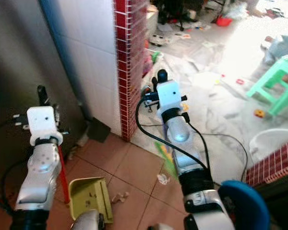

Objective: Sweep floor

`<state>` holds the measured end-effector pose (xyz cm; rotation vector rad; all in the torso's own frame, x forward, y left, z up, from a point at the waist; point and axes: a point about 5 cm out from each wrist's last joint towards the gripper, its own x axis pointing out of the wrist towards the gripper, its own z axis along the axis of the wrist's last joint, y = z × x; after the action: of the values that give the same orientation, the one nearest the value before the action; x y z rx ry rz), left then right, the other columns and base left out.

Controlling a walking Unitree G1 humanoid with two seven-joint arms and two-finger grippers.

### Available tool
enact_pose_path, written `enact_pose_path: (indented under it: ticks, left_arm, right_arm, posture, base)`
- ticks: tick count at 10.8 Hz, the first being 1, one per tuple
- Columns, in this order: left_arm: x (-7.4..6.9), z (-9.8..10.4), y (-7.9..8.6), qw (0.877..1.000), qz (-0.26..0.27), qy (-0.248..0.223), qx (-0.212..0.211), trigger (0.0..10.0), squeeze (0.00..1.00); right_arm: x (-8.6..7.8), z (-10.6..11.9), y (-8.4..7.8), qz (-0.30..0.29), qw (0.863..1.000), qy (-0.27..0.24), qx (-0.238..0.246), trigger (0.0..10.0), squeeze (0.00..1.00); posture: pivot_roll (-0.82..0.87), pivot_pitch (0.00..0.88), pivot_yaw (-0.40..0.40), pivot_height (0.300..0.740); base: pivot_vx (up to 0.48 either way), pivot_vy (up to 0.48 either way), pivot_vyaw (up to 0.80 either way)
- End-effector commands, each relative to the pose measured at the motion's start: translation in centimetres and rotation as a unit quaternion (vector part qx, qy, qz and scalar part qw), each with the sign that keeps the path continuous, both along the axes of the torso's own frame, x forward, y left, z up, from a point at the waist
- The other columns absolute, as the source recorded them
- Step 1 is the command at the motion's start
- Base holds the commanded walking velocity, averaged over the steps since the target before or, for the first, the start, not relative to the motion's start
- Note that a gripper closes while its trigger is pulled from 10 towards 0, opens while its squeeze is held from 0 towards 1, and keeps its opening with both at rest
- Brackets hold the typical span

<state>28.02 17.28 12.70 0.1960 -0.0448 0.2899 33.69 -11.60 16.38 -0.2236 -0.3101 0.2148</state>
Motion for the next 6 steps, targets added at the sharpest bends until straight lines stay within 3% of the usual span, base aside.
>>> enact_pose_path:
  ticks: [1, 6]
  left_arm:
    - [0.3, 0.9, -0.1, 1.0, -0.002, -0.019, 0.009, 10.0, 0.0]
    - [0.9, 1.1, -0.3, 1.0, -0.004, -0.019, 0.004, 10.0, 0.0]
  right_arm:
    - [0.2, 1.2, -0.1, -0.002, 0.999, -0.031, -0.023, 10.0, 0.0]
    - [-0.3, 0.1, -0.2, -0.013, 0.999, -0.021, -0.036, 10.0, 0.0]
  posture:
    - [-0.04, 0.038, -0.044, 0.74]
    - [-0.03, 0.044, -0.068, 0.74]
  base:
    - [0.0, 0.0, 0.0]
    - [0.0, 0.0, 0.76]
